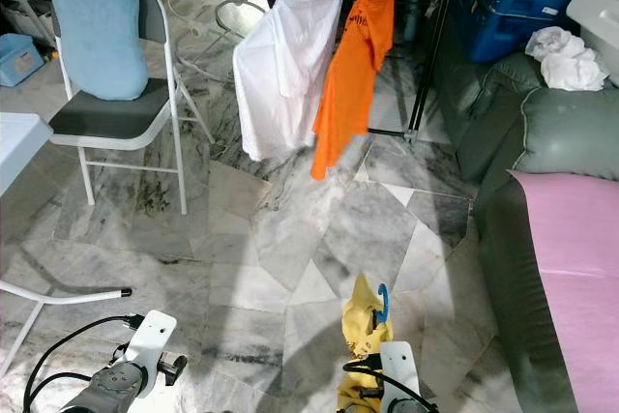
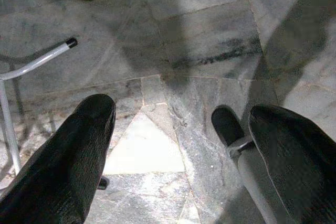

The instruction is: Hang hanger

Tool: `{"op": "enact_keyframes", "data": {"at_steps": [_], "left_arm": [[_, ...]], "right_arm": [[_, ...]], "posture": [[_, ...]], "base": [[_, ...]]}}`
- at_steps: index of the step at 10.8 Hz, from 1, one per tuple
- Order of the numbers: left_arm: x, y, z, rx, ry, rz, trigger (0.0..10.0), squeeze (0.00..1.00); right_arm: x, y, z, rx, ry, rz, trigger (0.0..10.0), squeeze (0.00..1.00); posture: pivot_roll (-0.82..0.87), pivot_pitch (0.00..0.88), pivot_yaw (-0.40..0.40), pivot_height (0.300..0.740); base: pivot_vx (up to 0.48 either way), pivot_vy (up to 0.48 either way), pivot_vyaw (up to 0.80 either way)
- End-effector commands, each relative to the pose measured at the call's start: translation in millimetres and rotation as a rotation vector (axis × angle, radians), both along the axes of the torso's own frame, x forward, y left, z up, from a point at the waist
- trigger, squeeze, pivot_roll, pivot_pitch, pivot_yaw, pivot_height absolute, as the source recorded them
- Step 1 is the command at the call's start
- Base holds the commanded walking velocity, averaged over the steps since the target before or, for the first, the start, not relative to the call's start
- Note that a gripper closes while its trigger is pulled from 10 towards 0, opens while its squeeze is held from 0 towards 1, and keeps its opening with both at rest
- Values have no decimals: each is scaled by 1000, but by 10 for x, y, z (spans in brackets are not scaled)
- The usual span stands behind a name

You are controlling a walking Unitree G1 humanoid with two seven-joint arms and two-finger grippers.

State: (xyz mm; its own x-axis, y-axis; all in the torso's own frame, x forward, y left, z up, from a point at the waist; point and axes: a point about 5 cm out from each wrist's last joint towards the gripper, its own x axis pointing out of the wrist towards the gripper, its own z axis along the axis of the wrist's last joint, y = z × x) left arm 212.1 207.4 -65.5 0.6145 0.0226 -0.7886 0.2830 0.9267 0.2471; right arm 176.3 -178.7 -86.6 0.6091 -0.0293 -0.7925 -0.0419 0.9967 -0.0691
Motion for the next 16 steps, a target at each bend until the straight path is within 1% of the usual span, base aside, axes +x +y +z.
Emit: {"op": "enact_keyframes", "data": {"at_steps": [1, 16], "left_arm": [[-19, 16, -8, 8, 8, -8, 10000, 0], [-36, -21, -23, 20, 13, -49, 10000, 0]], "right_arm": [[44, 10, 24, -5, -23, 3, 10000, 0], [53, -3, 32, -17, -29, 29, 10000, 0]], "posture": [[-70, 150, 25, 740], [-76, 148, 18, 740]], "base": [[0, 0, 0], [0, 0, 0]]}}
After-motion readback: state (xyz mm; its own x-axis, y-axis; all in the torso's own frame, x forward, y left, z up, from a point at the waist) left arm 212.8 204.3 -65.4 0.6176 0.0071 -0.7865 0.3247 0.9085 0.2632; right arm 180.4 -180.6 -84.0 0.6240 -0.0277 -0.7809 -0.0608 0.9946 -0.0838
